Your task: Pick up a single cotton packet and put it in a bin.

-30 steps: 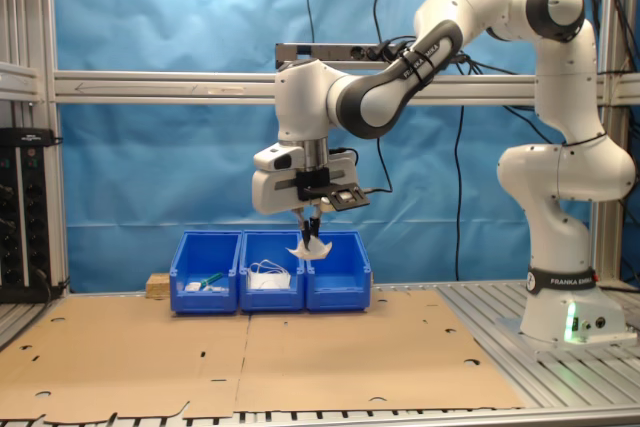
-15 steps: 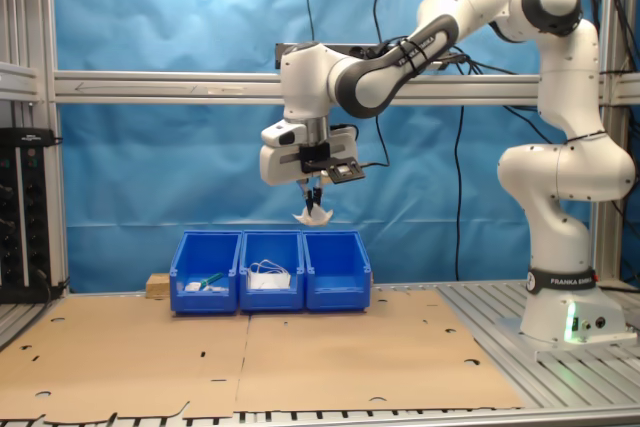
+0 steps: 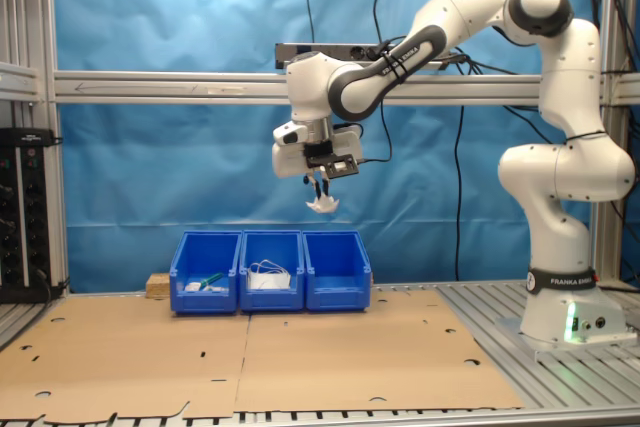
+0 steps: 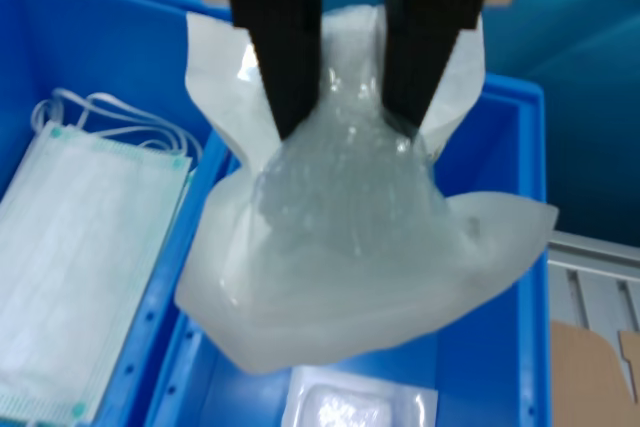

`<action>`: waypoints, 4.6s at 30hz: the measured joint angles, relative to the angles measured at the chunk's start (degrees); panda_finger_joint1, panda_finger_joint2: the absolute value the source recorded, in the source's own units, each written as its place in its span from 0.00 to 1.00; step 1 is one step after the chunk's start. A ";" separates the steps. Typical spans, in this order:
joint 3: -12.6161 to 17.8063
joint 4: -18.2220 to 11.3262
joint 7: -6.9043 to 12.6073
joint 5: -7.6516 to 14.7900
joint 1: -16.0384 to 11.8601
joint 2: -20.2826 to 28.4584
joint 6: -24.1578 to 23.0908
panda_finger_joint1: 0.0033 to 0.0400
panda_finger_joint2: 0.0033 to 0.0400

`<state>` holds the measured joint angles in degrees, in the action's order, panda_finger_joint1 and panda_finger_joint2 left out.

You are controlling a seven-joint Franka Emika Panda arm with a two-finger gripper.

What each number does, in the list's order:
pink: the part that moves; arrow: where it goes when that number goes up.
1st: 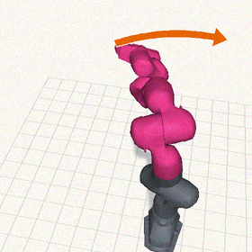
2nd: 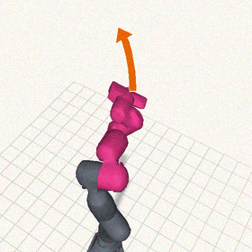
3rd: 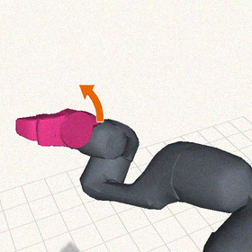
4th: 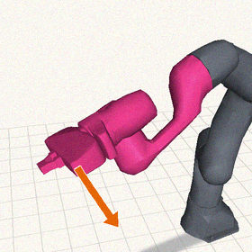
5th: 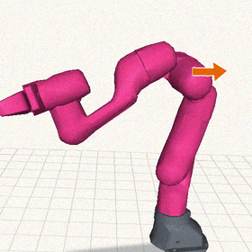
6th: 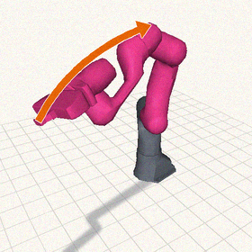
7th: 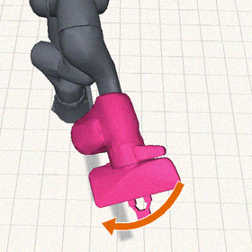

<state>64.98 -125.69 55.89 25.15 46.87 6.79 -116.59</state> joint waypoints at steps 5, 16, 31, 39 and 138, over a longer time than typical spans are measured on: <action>3.29 0.00 0.00 2.63 -0.29 0.77 -0.15 0.02 0.02; 8.06 -0.10 0.00 6.41 -0.36 2.38 -0.45 0.02 0.02; 9.28 -0.52 0.00 8.32 -0.27 2.81 -1.15 0.02 0.02; 9.43 -0.53 0.22 8.45 0.04 2.81 -1.35 0.02 0.02; 9.58 -0.53 1.43 8.46 0.54 2.81 -1.53 1.00 1.00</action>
<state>74.57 -126.22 57.31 33.61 47.41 9.60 -118.12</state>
